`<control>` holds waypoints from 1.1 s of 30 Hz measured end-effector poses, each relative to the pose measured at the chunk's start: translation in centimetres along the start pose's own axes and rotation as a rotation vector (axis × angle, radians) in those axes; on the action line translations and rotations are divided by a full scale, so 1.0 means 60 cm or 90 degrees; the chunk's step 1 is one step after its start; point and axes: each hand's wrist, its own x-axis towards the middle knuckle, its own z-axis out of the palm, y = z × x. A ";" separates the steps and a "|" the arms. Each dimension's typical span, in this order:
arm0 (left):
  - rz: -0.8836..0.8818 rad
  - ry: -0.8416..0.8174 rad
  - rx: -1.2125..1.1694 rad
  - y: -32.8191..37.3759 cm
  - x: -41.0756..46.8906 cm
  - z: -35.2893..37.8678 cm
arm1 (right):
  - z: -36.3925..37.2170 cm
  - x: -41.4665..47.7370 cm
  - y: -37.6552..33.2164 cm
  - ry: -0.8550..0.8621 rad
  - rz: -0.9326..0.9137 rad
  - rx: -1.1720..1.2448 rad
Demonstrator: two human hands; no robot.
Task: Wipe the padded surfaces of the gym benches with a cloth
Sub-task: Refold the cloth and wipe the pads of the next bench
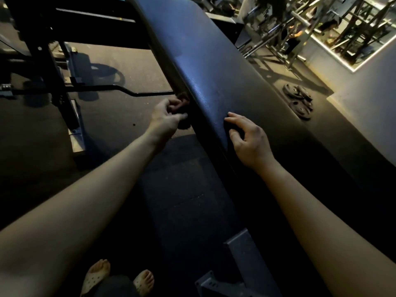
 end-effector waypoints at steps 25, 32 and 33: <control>-0.068 -0.397 0.120 -0.039 -0.454 0.105 | -0.191 -0.465 -0.024 0.057 0.324 -0.057; -0.209 -0.597 0.222 -0.026 -0.527 0.122 | -0.204 -0.532 0.009 0.015 0.308 -0.024; -0.203 -0.639 0.272 -0.025 -0.537 0.120 | -0.207 -0.532 0.011 0.009 0.299 -0.018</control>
